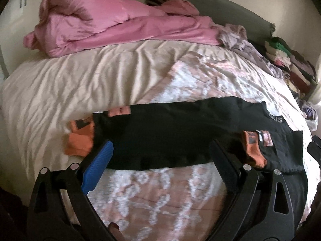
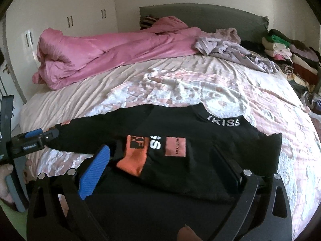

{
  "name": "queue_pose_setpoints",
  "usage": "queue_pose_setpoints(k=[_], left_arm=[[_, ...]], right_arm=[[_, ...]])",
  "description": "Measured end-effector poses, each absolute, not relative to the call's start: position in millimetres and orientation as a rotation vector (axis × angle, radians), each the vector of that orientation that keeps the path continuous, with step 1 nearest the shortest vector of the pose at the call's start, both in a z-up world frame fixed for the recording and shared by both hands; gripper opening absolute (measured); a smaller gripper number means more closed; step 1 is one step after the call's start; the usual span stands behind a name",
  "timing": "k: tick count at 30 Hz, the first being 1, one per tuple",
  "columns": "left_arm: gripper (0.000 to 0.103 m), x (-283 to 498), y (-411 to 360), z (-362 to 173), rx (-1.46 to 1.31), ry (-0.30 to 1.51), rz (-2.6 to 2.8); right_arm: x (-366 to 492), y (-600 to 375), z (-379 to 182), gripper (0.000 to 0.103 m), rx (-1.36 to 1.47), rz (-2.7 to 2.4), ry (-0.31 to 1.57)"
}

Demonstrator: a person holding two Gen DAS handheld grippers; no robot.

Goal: Fold small clothes
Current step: 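Move the left tool to the other orange sleeve cuff and grasp it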

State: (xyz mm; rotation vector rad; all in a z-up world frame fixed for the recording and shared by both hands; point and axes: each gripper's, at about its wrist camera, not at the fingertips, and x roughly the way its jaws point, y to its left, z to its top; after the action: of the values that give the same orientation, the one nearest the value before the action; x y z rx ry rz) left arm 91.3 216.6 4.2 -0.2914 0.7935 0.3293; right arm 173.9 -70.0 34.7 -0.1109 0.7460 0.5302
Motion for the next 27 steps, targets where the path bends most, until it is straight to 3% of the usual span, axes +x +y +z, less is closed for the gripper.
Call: queue_pose_setpoints(k=[25, 27], left_arm=[[0.090, 55.7, 318.3, -46.0, -0.621, 0.861, 0.510], [0.080, 56.1, 321.1, -50.8, -0.652, 0.860, 0.510]], right_arm=[[153.6, -8.5, 3.0, 0.098, -0.200, 0.673, 0.789], [153.4, -7.7, -0.7, 0.098, -0.198, 0.677, 0.794]])
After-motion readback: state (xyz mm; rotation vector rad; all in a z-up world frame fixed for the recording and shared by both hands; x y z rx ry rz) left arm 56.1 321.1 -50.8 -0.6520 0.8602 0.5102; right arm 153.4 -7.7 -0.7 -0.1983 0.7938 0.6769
